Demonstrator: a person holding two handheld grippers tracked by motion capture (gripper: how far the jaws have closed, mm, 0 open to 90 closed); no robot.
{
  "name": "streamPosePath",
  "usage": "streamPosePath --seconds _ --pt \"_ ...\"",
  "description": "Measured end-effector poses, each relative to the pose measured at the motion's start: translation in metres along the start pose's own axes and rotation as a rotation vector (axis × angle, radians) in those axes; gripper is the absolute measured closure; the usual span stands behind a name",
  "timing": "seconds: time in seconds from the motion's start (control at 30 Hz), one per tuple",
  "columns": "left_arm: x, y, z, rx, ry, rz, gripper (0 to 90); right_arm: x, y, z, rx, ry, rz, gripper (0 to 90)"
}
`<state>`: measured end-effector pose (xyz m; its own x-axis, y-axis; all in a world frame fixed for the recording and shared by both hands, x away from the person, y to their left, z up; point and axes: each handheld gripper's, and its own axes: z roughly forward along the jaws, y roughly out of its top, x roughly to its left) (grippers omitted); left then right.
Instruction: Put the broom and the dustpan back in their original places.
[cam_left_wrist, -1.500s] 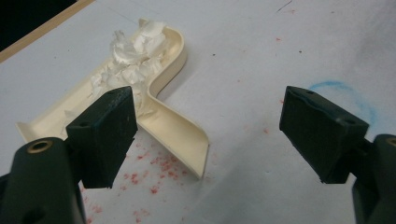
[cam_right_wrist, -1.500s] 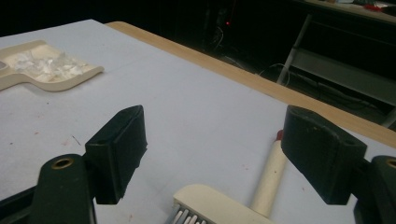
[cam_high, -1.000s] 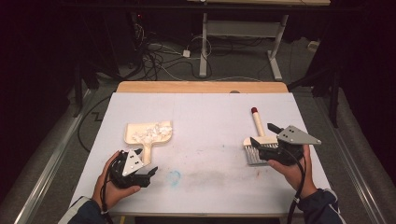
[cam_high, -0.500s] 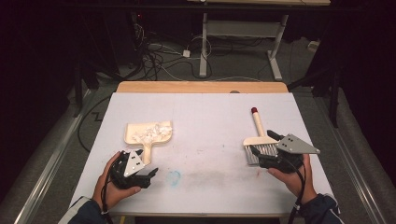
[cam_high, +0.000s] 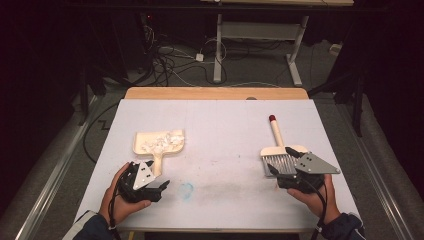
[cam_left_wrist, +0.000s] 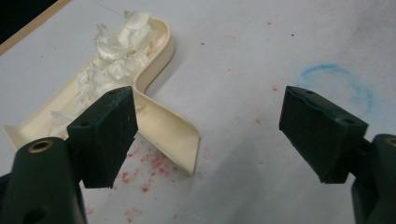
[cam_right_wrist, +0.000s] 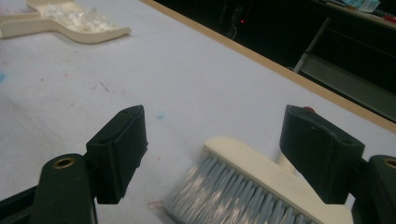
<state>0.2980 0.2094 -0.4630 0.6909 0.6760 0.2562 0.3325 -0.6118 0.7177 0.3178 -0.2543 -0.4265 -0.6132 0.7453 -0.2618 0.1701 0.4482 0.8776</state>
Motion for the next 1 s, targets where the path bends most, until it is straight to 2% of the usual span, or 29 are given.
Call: streamPosePath --seconds 0.37,0.53,0.7,0.87,1.0 --pt "-0.001 0.001 0.001 -0.004 -0.007 0.006 18.7 0.004 -0.018 -0.008 0.017 0.011 0.003 24.1" --pt "-0.001 0.002 0.001 -0.009 -0.012 0.007 18.7 0.005 -0.027 -0.015 0.025 -0.006 0.005 24.1" --pt "0.000 0.002 0.001 -0.013 -0.012 0.005 18.7 0.006 -0.036 -0.022 0.037 -0.004 0.025 24.0" --pt "-0.001 0.004 0.002 -0.015 -0.013 0.008 18.7 0.008 -0.043 -0.023 0.065 -0.015 0.000 24.0" --pt "-0.002 0.003 0.003 -0.005 -0.012 0.016 18.7 0.006 -0.041 -0.024 0.052 -0.019 0.001 24.0"
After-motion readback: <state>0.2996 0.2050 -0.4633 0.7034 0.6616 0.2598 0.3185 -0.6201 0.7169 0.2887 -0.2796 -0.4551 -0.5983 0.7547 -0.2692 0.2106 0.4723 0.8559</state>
